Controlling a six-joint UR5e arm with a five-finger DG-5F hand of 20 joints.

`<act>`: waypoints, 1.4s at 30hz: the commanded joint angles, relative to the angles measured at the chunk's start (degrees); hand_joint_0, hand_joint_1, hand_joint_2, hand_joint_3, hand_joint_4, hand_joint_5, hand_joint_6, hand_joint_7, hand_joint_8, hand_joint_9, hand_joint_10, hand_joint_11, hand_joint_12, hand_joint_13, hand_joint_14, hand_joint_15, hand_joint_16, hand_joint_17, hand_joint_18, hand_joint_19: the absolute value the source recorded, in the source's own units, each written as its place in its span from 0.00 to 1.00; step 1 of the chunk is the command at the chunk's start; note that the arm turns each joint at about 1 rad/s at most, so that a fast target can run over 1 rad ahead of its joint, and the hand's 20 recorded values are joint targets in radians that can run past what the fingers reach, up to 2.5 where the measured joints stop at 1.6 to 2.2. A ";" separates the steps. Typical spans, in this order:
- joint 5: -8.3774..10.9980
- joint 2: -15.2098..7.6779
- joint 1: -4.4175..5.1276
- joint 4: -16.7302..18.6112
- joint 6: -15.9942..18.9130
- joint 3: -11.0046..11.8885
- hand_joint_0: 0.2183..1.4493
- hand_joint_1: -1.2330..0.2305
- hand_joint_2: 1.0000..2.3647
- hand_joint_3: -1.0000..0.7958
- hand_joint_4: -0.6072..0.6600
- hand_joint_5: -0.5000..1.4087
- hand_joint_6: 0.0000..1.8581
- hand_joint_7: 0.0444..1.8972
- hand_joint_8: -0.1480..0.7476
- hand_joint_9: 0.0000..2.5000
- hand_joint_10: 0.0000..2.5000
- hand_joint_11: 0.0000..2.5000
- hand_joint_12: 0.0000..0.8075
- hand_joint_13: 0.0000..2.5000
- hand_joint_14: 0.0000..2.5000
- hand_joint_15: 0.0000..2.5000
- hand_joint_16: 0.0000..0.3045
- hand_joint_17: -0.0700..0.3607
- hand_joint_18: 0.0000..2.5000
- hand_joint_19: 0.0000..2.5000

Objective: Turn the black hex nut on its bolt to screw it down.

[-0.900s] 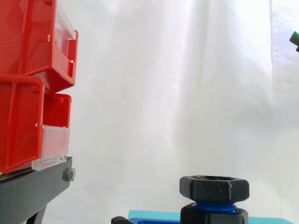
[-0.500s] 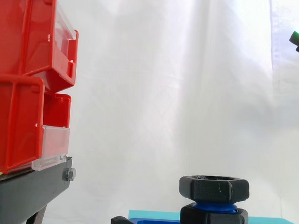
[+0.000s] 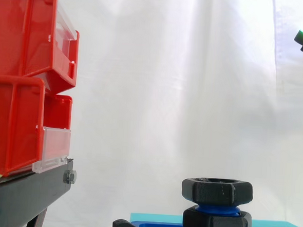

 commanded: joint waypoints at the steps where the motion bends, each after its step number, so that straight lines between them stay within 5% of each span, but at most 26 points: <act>1: -1.71 -1.45 0.76 0.80 -5.84 0.03 0.29 0.51 0.00 0.28 0.61 0.17 0.27 0.33 0.47 0.27 0.00 0.10 0.43 0.17 0.00 0.04 0.17 0.44 0.15 0.19; 4: -4.43 -3.20 1.72 4.23 -10.85 0.11 0.29 0.51 0.00 0.28 0.61 0.16 0.27 0.33 0.47 0.26 0.00 0.10 0.43 0.17 0.00 0.03 0.17 0.43 0.15 0.17; 5: -5.84 -4.43 2.34 8.19 -14.36 0.64 0.28 0.50 0.00 0.28 0.61 0.15 0.27 0.33 0.47 0.24 0.00 0.09 0.43 0.16 0.00 0.03 0.16 0.42 0.14 0.16; 12: -6.63 -7.07 4.18 14.43 -24.03 2.40 0.26 0.47 0.00 0.28 0.58 0.12 0.27 0.29 0.43 0.12 0.00 0.02 0.37 0.08 0.00 0.00 0.13 0.38 0.08 0.03; 17: -6.45 -7.60 6.12 14.87 -30.62 2.66 0.26 0.47 0.00 0.28 0.57 0.12 0.27 0.27 0.42 0.11 0.00 0.00 0.37 0.07 0.00 0.00 0.13 0.38 0.06 0.02; 22: -4.87 -9.18 7.00 15.04 -35.19 2.93 0.27 0.49 0.00 0.28 0.57 0.12 0.27 0.26 0.42 0.11 0.00 0.00 0.37 0.07 0.00 0.00 0.13 0.37 0.07 0.02; 25: -3.64 -12.43 7.44 13.90 -38.71 5.56 0.27 0.49 0.00 0.28 0.56 0.12 0.27 0.26 0.42 0.12 0.00 0.00 0.37 0.07 0.00 0.00 0.13 0.37 0.07 0.02; 33: -4.96 -17.79 8.67 9.50 -46.35 12.77 0.27 0.50 0.00 0.28 0.58 0.13 0.27 0.27 0.42 0.11 0.00 0.00 0.37 0.07 0.00 0.00 0.14 0.38 0.07 0.04; 42: -5.40 -18.50 10.60 10.82 -55.93 13.21 0.27 0.51 0.00 0.28 0.60 0.14 0.27 0.30 0.44 0.12 0.00 0.00 0.38 0.07 0.00 0.00 0.14 0.39 0.07 0.05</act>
